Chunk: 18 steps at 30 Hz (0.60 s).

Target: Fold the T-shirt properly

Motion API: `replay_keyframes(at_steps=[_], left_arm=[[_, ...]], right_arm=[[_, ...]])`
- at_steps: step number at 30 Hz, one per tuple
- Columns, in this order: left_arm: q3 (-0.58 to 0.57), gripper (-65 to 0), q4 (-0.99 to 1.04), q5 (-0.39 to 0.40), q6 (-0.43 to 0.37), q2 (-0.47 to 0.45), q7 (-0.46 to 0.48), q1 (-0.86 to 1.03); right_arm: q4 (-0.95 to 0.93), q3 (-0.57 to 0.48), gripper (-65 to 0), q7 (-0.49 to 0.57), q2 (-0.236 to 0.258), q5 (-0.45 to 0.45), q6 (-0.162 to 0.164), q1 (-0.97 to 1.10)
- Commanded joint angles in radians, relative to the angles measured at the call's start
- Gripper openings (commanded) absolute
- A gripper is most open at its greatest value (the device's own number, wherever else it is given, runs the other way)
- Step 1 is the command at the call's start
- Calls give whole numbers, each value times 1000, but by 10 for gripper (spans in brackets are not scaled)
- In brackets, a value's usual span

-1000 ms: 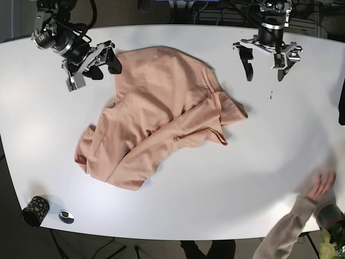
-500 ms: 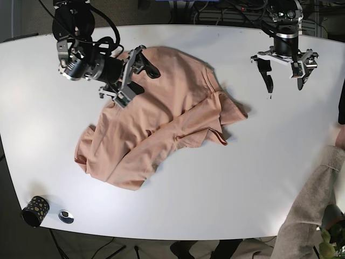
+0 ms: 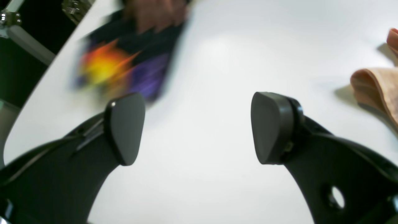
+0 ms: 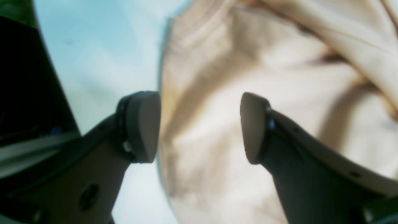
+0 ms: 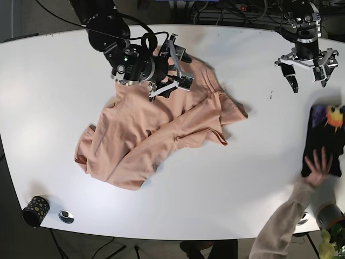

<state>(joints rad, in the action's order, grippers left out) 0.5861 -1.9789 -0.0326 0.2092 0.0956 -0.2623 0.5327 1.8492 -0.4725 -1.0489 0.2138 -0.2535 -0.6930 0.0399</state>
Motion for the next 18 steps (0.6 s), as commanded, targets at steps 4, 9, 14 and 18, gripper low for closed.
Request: replay_keyframes(at_steps=[4,9,14,18], left_arm=[[13,-151,-18,6,-9,-7,27,4],[13,-151,-18,6,-9,0,27,4],[13,-151,-18,6,-9,2,27,5],[11,-151,-18,6,-9,2,27,5]], right_arm=[[-90,-62,-271,101,-34,44,-5,-34],[-150,-116,-271,146,-34,56,-5,-56],[-204,-119,-271,239,-29,58,-5,-59],[-247,-119,-271,307,-17,58,-5,-64]])
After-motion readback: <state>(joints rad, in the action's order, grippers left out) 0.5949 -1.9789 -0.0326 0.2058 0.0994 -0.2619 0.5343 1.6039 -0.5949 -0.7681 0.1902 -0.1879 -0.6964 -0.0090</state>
